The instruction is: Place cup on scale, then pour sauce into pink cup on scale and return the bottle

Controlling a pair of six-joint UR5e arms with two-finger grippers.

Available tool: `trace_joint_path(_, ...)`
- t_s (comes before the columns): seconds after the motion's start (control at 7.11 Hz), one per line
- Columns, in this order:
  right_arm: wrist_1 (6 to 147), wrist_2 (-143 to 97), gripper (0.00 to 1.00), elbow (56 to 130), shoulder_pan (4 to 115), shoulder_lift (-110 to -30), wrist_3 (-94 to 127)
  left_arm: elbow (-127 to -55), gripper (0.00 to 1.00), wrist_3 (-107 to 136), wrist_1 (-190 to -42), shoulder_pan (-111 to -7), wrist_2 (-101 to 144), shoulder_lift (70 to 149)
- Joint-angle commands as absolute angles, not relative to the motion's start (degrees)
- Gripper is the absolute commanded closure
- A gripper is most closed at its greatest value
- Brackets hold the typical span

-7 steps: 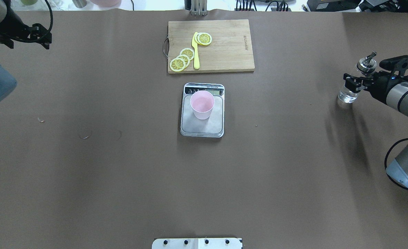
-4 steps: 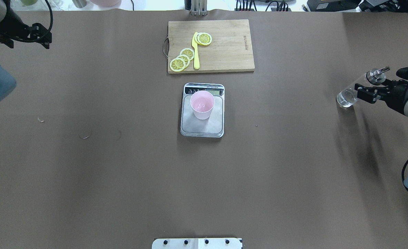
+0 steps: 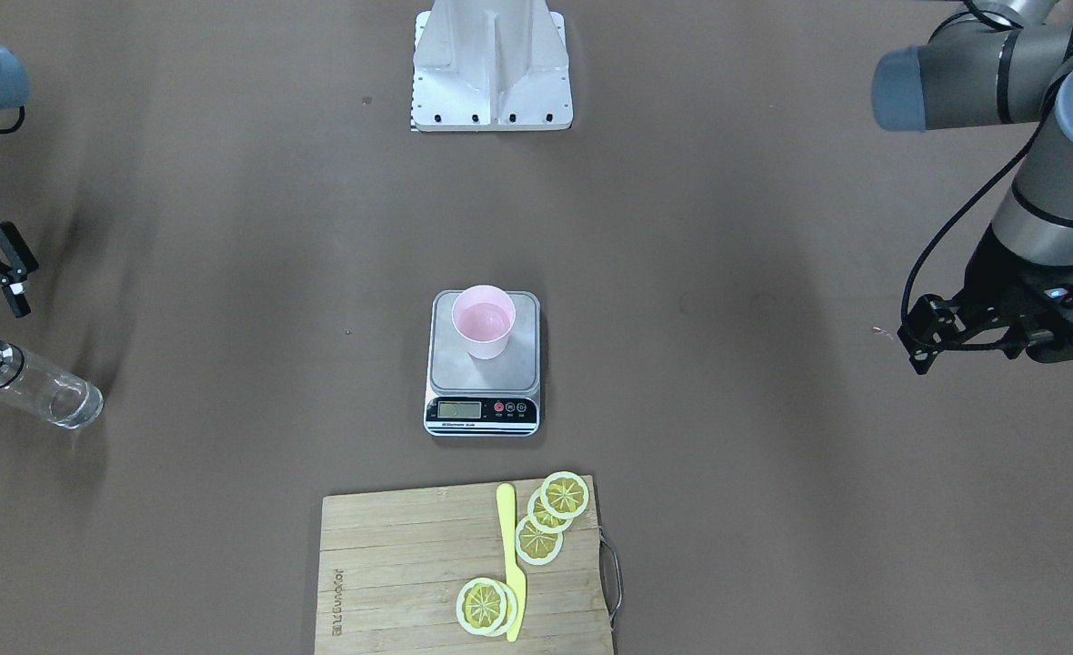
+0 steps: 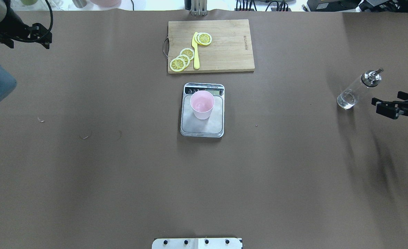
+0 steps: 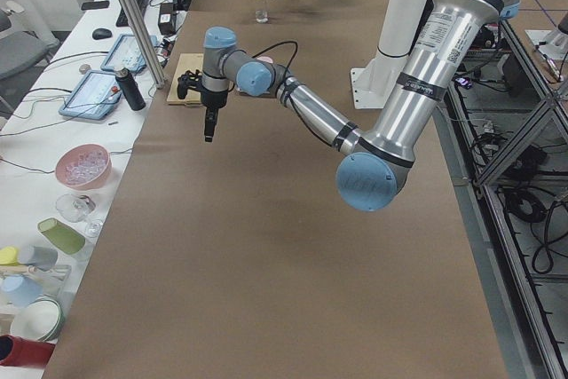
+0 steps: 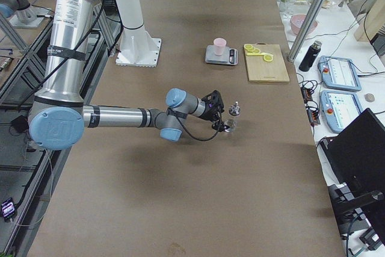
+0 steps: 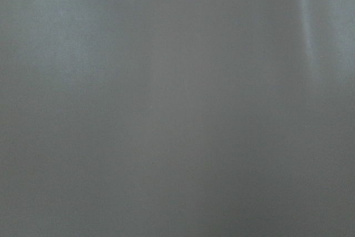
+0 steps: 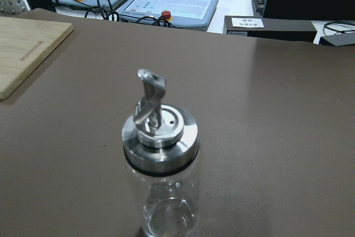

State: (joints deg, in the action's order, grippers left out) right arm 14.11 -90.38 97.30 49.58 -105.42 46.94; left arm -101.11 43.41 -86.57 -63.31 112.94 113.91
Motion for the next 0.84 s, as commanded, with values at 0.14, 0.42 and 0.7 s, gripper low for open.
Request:
trace_joint_path(0.14, 18.42, -113.33, 0.00, 103.44, 63.61, -109.43, 47.11, -101.16, 0.01, 43.33, -86.57, -63.37, 112.94, 113.91)
trace_joint_path(0.42, 32.45, -135.44, 0.00, 103.71, 81.75, -100.85, 45.62, -101.08, 0.01, 43.33, -86.57, -63.28, 112.94, 113.56)
trace_joint_path(0.7, 51.40, -145.42, 0.00, 103.45, 89.62, -93.03, 40.91, -101.16, 0.01, 43.33, -86.66, -63.37, 112.94, 113.55)
